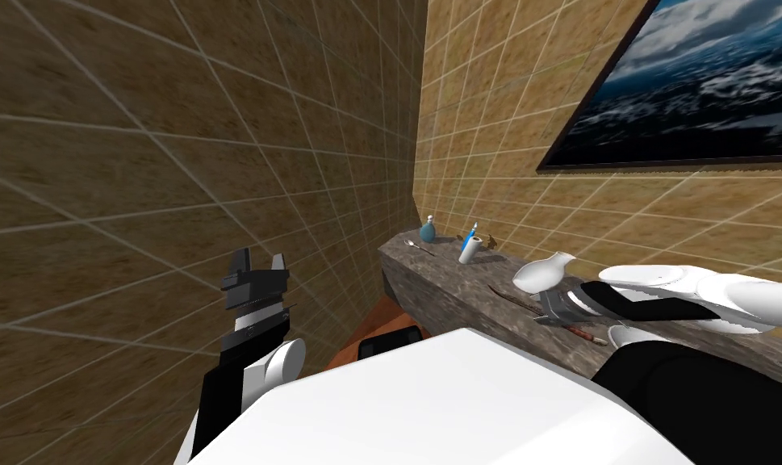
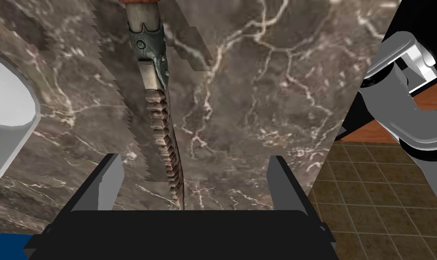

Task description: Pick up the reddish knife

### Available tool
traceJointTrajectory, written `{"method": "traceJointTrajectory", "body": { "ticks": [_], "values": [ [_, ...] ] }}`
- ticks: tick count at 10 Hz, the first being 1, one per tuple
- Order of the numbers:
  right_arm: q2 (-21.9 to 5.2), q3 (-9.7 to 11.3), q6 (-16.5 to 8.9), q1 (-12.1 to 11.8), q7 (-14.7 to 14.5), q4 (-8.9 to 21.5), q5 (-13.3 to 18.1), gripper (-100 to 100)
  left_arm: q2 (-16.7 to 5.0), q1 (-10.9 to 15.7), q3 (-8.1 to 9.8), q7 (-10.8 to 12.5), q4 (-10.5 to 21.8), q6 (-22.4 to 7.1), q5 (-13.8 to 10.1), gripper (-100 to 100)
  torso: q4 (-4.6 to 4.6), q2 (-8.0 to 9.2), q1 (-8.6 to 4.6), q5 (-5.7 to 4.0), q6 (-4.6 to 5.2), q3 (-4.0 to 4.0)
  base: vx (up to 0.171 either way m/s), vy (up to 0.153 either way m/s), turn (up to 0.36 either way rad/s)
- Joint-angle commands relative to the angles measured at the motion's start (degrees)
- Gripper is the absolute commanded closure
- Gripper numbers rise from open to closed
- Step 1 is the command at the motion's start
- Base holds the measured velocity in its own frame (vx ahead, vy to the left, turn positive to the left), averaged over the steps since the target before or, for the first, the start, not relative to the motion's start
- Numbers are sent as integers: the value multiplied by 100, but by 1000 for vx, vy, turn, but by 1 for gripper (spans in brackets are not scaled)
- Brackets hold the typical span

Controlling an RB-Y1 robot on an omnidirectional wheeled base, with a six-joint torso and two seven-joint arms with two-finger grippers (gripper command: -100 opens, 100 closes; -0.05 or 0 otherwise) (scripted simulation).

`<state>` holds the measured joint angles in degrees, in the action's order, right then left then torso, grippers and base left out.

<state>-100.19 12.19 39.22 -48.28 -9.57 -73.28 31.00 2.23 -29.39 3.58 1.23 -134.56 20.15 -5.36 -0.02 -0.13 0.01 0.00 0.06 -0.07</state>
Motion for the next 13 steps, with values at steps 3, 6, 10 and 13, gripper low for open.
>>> {"method": "traceJointTrajectory", "body": {
  "ticks": [3, 6, 10, 13],
  "values": [
    [-79, 237, 170, -81, -2, 206, 146, -100, 0, 0, 0, 0, 0, 0, 0, 0, -3, -9, -5, -3, 1, -6, 86, -20, 97],
    [-150, 468, 248, -272, 7, 274, 245, -100, 0, 0, 0, 0, 0, 0, 0, 0, 4, 18, -1, 0, 2, 10, 42, -19, 69],
    [-220, 481, 186, -424, -9, 190, 177, 0, 0, 0, 0, 0, 0, 0, 0, 0, 3, 16, 1, -1, 4, 8, 45, -15, 26],
    [145, 619, -5, -416, -99, 224, 294, -100, 0, 0, 0, 0, 0, 0, 0, 0, 4, 17, -1, -1, 3, 9, 34, -14, 89]
  ]
}}
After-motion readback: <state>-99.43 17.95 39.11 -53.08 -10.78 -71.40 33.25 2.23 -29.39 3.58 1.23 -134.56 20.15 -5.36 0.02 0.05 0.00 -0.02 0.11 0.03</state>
